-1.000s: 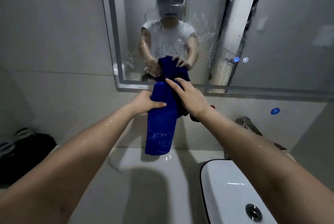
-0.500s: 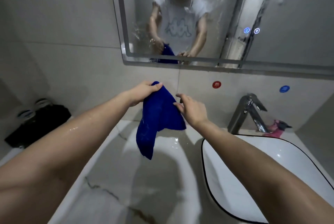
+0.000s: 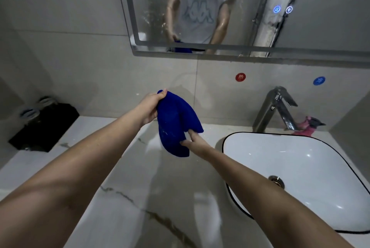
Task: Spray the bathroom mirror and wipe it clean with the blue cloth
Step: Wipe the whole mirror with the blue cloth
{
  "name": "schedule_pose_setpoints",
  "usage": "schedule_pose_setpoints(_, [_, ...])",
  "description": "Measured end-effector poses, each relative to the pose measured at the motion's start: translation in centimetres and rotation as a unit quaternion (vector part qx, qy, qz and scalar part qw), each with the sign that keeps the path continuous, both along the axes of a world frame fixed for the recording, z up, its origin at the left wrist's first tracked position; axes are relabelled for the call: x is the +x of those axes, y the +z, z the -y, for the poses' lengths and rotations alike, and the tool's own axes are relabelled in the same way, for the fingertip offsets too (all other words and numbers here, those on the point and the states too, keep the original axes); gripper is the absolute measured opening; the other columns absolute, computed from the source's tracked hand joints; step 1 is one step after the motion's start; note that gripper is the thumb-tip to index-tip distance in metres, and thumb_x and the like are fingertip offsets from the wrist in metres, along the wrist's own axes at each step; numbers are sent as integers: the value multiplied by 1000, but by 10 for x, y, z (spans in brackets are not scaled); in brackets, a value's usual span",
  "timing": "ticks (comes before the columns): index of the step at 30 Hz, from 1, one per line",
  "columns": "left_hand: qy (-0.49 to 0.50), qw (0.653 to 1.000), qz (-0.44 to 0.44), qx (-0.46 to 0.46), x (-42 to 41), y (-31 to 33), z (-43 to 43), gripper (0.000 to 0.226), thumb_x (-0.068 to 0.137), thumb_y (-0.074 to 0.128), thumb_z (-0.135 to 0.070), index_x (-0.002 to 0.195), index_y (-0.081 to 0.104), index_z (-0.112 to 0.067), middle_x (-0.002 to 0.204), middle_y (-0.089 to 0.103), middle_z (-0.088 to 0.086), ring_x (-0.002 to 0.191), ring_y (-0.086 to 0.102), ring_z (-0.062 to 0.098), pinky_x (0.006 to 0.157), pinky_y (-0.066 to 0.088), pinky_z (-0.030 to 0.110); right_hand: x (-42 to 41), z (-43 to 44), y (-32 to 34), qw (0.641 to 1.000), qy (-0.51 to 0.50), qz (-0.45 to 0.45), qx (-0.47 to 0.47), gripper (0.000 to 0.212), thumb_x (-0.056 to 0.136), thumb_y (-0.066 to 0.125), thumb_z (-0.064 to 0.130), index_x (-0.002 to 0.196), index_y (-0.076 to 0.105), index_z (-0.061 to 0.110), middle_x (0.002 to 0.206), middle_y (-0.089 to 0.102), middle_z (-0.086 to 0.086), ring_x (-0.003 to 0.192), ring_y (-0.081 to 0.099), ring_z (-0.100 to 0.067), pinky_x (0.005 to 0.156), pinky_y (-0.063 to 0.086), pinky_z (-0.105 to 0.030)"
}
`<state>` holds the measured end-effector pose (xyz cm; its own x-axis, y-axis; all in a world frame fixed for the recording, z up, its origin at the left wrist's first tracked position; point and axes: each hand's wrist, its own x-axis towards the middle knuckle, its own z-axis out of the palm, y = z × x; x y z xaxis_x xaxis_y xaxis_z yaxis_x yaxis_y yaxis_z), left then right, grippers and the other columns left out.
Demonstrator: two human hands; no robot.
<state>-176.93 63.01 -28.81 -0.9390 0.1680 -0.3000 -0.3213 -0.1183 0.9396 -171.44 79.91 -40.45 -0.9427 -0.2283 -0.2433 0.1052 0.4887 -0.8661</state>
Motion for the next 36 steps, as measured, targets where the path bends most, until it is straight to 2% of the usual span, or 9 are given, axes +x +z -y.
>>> schedule_pose_setpoints(4, [18, 1000, 7, 21, -1, -2, 9, 23, 95, 52, -29, 93, 58, -7, 83, 65, 4, 72, 65, 14, 55, 54, 22, -7, -2, 15, 989, -74, -25, -125, 64, 85, 56, 12, 142, 28, 15, 137, 40, 0, 122, 42, -17, 96, 40, -32])
schedule_pose_setpoints(7, [29, 999, -5, 33, 1, -5, 11, 23, 94, 53, -26, 89, 60, -5, 77, 68, 5, 65, 68, 12, 55, 54, 21, -12, 0, 26, 972, -109, -19, -209, 41, 89, 57, 16, 127, 41, 18, 118, 53, 7, 113, 50, -14, 96, 42, -31])
schedule_pose_setpoints(11, [52, 998, -18, 18, 3, -10, 16, 24, 95, 52, -27, 88, 60, -6, 81, 68, 6, 71, 67, 15, 58, 54, 23, -22, 0, 43, 952, -160, -49, -255, 32, 89, 63, 21, 119, 51, 19, 109, 62, 5, 101, 60, -14, 84, 50, -27])
schedule_pose_setpoints(17, [92, 994, -27, -61, 8, -16, 18, 23, 93, 55, -28, 80, 57, -9, 81, 62, 4, 76, 60, 17, 70, 48, 27, -36, -5, 59, 963, -212, -100, -136, 25, 85, 67, 27, 102, 58, 12, 103, 66, -3, 94, 64, -20, 82, 54, -34])
schedule_pose_setpoints(21, [149, 977, -50, -145, 9, -24, 19, 19, 87, 64, -27, 79, 60, -10, 83, 62, 1, 71, 57, 9, 57, 44, 14, -41, -2, 67, 939, -297, -138, -100, 39, 75, 77, 31, 100, 56, 10, 94, 64, -2, 91, 62, -22, 83, 52, -35])
schedule_pose_setpoints(24, [194, 962, -38, -190, 7, -26, 25, 28, 80, 71, -35, 95, 68, -11, 96, 66, 2, 85, 60, 17, 77, 45, 24, -39, 4, 71, 927, -324, -157, -109, 55, 76, 77, 28, 114, 42, 12, 100, 56, 0, 93, 58, -20, 81, 48, -30])
schedule_pose_setpoints(29, [231, 951, -26, -204, 7, -19, 38, 30, 79, 71, -40, 96, 67, -16, 97, 64, 1, 83, 59, 20, 83, 52, 34, -40, 0, 73, 957, -214, -187, -51, 73, 78, 75, 23, 136, 31, 14, 132, 50, -5, 118, 52, -22, 97, 45, -30])
schedule_pose_setpoints(32, [285, 942, -21, -178, 4, -23, 33, 42, 84, 53, -53, 107, 62, -18, 129, 48, 10, 97, 59, 29, 90, 51, 46, -39, -3, 74, 976, -115, -183, -3, 87, 80, 73, 13, 148, 19, 18, 135, 46, 1, 121, 45, -13, 103, 39, -30])
schedule_pose_setpoints(36, [339, 933, 13, -120, 3, -9, 12, 52, 92, 34, -56, 132, 42, -23, 139, 25, 11, 103, 43, 31, 91, 47, 54, -35, 3, 65, 947, 34, -288, 139, 41, 81, 70, 10, 122, 63, 11, 112, 65, -11, 104, 61, -24, 88, 37, -12])
